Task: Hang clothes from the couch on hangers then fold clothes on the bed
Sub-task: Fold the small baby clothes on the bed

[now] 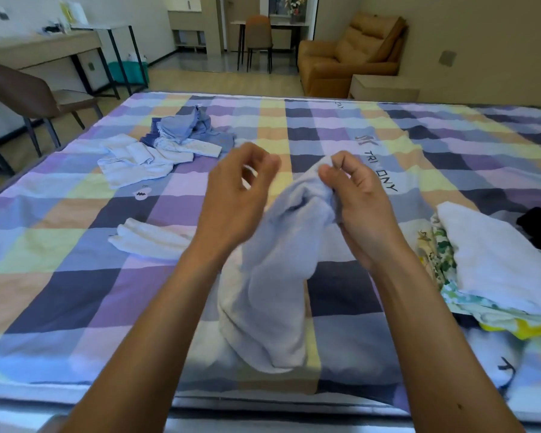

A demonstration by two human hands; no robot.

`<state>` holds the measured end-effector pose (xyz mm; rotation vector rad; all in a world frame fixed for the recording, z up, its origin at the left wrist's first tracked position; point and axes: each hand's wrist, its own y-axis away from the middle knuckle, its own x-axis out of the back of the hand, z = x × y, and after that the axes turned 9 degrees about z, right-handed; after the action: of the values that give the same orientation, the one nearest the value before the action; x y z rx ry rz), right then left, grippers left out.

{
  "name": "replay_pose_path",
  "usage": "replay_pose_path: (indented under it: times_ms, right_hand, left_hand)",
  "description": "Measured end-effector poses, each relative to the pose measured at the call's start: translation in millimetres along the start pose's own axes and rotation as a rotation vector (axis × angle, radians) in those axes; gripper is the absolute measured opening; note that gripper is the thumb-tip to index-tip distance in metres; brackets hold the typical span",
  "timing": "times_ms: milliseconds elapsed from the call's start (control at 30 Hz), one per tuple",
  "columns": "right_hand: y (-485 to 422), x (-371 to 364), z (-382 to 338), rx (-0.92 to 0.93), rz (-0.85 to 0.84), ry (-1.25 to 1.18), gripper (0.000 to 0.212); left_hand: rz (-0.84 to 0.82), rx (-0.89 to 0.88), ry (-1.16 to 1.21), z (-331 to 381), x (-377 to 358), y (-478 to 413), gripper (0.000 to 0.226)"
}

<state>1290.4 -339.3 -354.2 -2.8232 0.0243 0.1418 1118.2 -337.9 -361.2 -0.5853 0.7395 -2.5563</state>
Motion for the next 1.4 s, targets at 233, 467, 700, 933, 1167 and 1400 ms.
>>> replay_pose_path:
  times_ms: [233, 467, 700, 933, 1167, 1400]
  right_hand:
    - [15.4, 8.4, 19.8, -0.19, -0.07, -0.083, 0.025]
    - [17.8, 29.3, 33.1, -0.037, -0.019, 0.592, 0.041]
    - [51.6, 9.5, 37.8, 0.565, 0.119, 0.707, 0.024]
    - [54.0, 8.8, 44.9, 0.376, 0.056, 0.823, 0.018]
    - [55.8, 13.3, 47.2, 0.252, -0.025, 1.125, 0.007]
    - [58.8, 15.8, 56.1, 0.222, -0.145, 0.981, 0.02]
  left_hand:
    - [-0.263, 0.005, 0.011, -22.8, -11.1, 50.0, 0.011]
    - [-0.304, 0.275, 0.24, -18.4, -3.6, 47.1, 0.029]
    - [-0.045, 0.355, 0.218, -21.5, -12.7, 70.1, 0.032]
    - [-0.002, 0.282, 0.183, -17.0, -15.8, 81.4, 0.034]
    - [0.037, 0.316, 0.227, -22.6, -19.2, 91.3, 0.024]
    - [0.029, 0.448, 0.469, -24.2, -15.2, 85.1, 0.022]
